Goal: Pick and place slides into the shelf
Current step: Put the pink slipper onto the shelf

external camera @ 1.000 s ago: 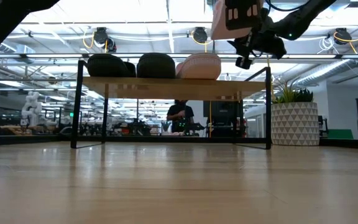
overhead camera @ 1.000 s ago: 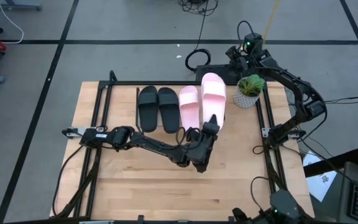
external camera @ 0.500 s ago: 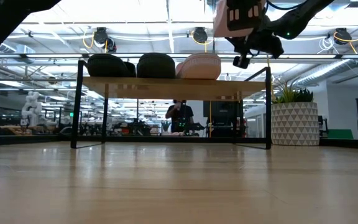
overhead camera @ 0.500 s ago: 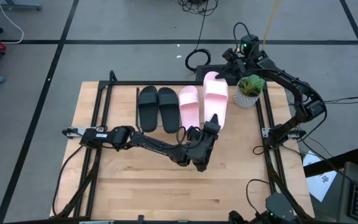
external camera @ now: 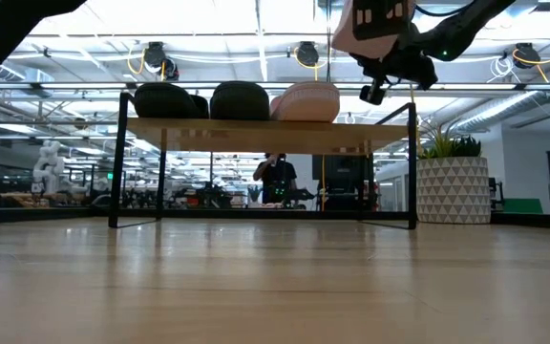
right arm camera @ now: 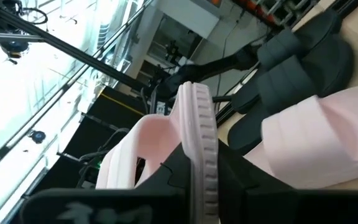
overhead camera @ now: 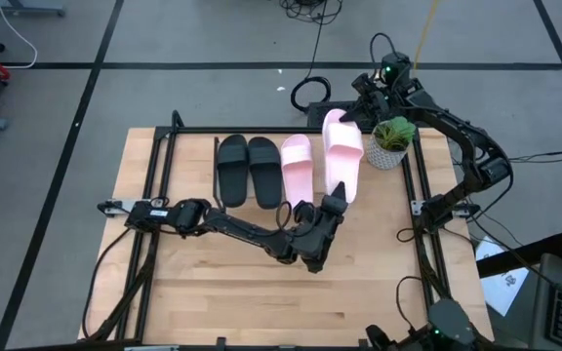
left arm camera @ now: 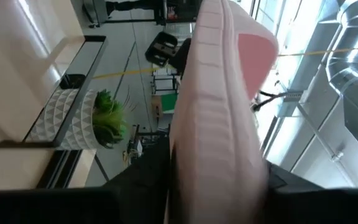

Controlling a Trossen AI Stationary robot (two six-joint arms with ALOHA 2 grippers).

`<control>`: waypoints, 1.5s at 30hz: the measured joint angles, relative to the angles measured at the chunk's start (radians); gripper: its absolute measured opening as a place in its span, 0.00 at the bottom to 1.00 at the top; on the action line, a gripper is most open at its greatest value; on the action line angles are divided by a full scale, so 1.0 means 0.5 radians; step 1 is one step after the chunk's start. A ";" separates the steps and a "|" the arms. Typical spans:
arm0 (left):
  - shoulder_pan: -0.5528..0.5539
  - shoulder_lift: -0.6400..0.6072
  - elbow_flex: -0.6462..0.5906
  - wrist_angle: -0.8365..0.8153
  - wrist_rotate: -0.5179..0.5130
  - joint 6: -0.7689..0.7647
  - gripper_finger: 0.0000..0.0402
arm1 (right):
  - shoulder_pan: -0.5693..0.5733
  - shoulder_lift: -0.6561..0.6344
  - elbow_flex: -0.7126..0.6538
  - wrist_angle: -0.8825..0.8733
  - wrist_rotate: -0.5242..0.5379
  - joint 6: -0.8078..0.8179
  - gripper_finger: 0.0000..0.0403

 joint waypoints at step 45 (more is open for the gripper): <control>-0.657 -0.001 0.000 0.081 -0.346 0.175 0.42 | -0.206 0.585 0.114 0.607 0.004 0.117 0.07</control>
